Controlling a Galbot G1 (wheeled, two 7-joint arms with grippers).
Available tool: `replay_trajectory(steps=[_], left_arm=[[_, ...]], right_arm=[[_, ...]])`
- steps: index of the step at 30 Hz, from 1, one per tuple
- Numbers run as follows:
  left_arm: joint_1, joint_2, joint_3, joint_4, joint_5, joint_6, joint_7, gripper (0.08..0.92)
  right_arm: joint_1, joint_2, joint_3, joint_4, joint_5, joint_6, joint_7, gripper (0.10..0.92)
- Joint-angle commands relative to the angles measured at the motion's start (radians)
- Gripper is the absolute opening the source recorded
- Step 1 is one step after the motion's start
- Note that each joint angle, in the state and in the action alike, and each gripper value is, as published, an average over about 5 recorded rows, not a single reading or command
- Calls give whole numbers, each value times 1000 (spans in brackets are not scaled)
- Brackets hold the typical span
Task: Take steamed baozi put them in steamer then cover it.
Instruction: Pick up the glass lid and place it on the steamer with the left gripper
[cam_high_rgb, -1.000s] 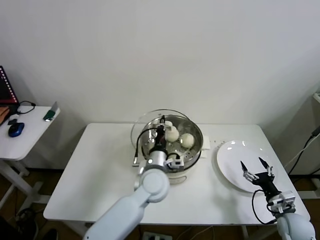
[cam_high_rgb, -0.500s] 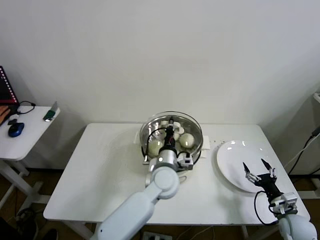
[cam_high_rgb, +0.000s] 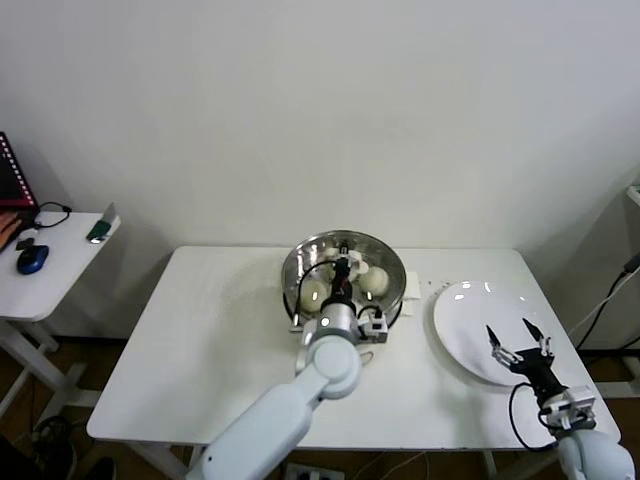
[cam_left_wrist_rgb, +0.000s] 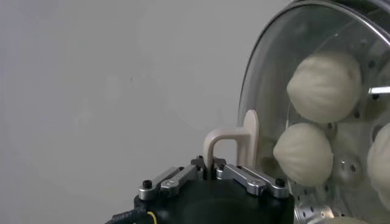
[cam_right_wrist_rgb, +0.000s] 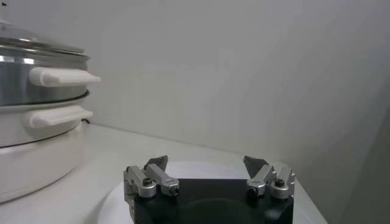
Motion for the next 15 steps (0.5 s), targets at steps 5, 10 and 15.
replay_trajectory(steps=[5, 10, 15], left_arm=[[-20, -4, 16, 34, -16, 49, -12, 150], [-18, -3, 18, 37, -17, 49, -14, 150], [-16, -3, 21, 45, -24, 49, -23, 150]], right_arm=[[-5, 0, 9, -1, 1, 3, -5, 823], [-5, 4, 10, -2, -1, 4, -8, 823], [-3, 5, 11, -7, -2, 6, -11, 823]])
